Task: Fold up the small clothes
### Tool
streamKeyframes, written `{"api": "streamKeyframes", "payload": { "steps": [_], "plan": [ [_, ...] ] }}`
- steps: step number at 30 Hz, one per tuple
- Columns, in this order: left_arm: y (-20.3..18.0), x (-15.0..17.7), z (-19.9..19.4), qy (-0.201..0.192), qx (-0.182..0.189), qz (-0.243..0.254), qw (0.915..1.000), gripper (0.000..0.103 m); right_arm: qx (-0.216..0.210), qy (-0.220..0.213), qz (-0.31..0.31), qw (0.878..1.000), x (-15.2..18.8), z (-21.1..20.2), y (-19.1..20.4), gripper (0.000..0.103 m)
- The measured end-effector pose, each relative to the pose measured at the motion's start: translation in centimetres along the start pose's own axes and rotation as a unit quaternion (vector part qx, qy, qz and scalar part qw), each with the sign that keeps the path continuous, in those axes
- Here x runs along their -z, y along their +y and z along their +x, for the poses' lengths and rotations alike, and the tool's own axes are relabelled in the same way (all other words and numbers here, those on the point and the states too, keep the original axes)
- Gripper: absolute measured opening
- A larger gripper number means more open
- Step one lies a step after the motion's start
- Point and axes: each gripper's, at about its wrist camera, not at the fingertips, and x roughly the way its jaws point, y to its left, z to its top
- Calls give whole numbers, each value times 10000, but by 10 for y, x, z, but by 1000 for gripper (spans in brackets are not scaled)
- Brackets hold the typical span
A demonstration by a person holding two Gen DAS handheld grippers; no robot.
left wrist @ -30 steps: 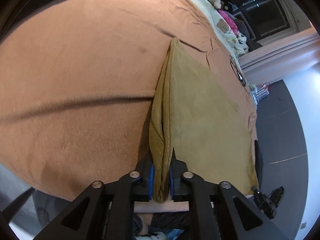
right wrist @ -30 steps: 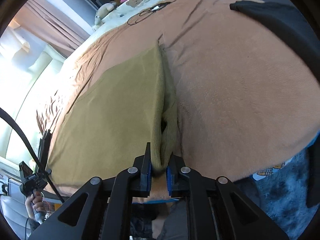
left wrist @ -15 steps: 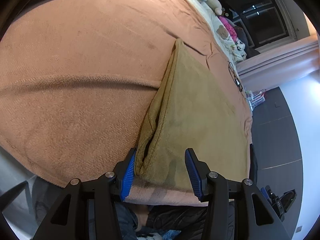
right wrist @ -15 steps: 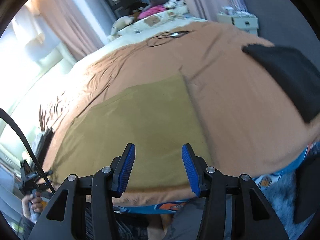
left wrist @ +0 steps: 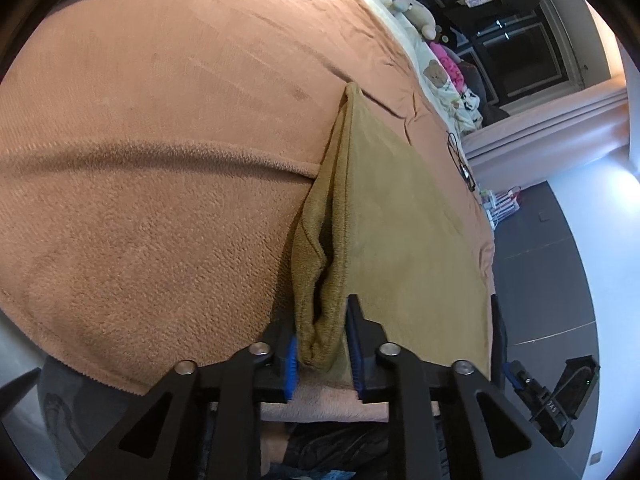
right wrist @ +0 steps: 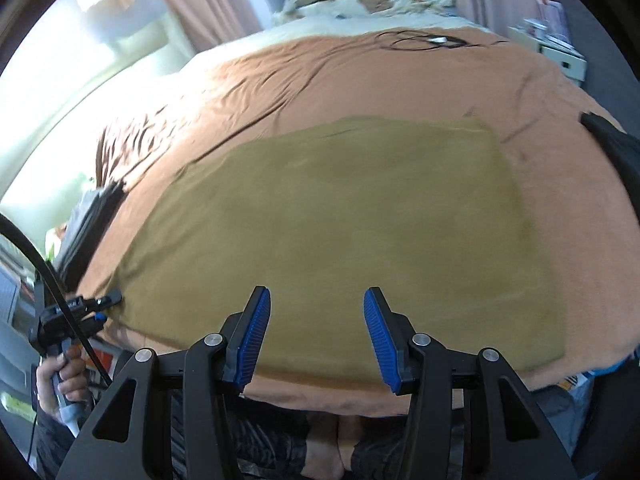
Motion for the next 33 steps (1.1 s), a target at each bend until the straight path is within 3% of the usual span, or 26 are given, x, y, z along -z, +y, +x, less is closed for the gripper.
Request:
{"api": "streamKeyframes", "payload": {
  "steps": [8,18,24,33],
  "plan": [
    [16,5,-6,-63,435,-276,9987,8,20,345,-258,9991,-24,55,29,45],
    [23,11,-14,-93,616,-365,9974,8,121,780,-526,9955,-21,95,46,18],
    [29,10,-12,-67,632,-514,9967,8,85,989,-679,9927,-21,104,51,16],
    [37,13,-15,9,665,-745,9950,8,197,874,-543,9945,-53,128,45,16]
  ]
}}
